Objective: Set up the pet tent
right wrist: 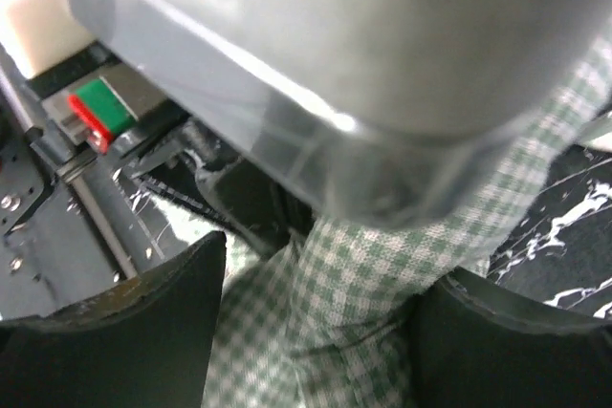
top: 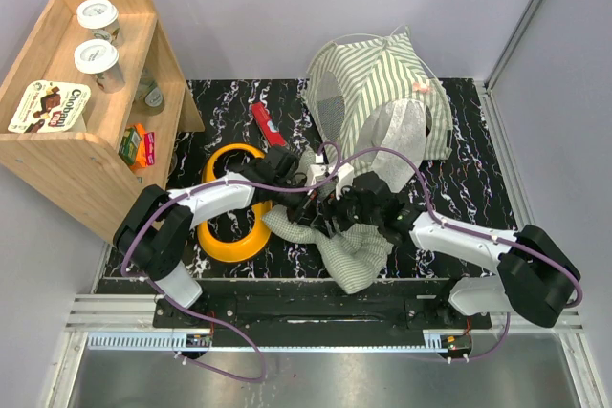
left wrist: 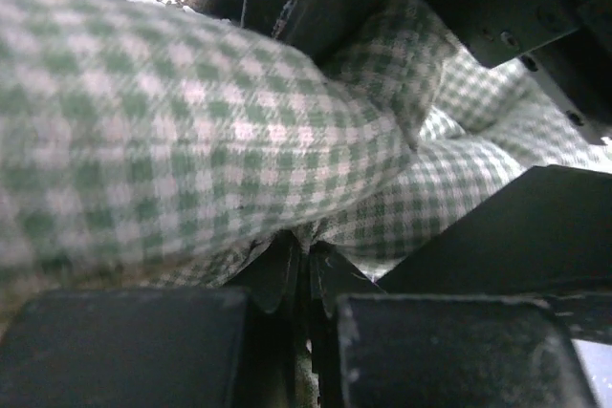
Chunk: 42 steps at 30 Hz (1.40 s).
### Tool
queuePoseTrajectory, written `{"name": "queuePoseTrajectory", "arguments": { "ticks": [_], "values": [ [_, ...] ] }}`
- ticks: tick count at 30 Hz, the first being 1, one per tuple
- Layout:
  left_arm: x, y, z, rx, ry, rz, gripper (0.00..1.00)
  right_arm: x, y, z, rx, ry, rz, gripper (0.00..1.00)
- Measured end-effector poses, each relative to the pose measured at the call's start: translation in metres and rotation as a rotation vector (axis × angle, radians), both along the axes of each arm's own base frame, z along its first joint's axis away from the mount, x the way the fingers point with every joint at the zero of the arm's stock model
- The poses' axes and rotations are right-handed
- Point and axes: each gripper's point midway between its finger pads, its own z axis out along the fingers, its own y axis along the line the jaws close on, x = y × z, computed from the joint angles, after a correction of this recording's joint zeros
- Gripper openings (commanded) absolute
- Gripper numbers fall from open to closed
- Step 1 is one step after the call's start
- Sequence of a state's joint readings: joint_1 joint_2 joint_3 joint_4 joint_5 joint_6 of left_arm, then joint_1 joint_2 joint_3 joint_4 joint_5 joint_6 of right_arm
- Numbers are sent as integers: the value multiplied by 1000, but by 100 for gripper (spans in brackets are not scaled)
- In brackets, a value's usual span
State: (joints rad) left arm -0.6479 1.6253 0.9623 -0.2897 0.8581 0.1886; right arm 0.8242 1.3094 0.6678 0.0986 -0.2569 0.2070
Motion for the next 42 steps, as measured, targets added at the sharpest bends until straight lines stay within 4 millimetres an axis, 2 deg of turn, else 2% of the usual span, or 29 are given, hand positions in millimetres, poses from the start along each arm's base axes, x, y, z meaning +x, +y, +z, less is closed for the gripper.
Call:
{"name": "queuePoseTrajectory", "arguments": {
  "ticks": [4, 6, 9, 10, 14, 17, 19, 22, 26, 28, 33, 35, 38, 40, 42],
  "values": [
    [-1, -1, 1, -1, 21, 12, 0, 7, -1, -5, -11, -64, -34, 36],
    [3, 0, -1, 6, -6, 13, 0, 4, 1, -4, 7, -73, -26, 25],
    [3, 1, -2, 14, -10, 14, 0, 2, -1, -4, 9, -94, -23, 3],
    [4, 2, -2, 16, -12, 16, 7, 2, -2, -4, 7, -100, -25, 0],
    [11, 4, -1, 33, -46, 23, 30, 6, -4, -3, -4, -119, -40, 0],
    [21, 9, 5, 51, -99, 24, 43, 5, -5, -3, -11, -111, -47, 0],
    [31, 10, 22, 23, -142, 27, 51, 5, -9, -11, -39, -89, -61, 0],
    [52, 7, 71, -57, -267, 23, 56, 3, -12, -20, -62, -55, -72, 0],
    [72, 12, 138, -155, -451, 22, 57, 7, -18, -17, -65, -19, -107, 0],
    [78, 18, 161, -177, -505, 38, 57, 7, -23, -12, -69, 0, -123, 0],
    [110, 32, 199, -182, -579, 131, 58, -4, -35, 15, -92, 54, -144, 0],
    [132, 43, 213, -175, -597, 200, 59, -6, -41, 37, -82, 50, -154, 0],
    [162, 64, 222, -146, -621, 301, 59, -4, -50, 84, -16, -3, -178, 0],
    [176, 77, 221, -116, -635, 350, 59, 1, -60, 132, 63, -73, -211, 0],
    [182, 80, 217, -98, -639, 365, 60, 5, -69, 171, 128, -141, -245, 0]
  ]
}}
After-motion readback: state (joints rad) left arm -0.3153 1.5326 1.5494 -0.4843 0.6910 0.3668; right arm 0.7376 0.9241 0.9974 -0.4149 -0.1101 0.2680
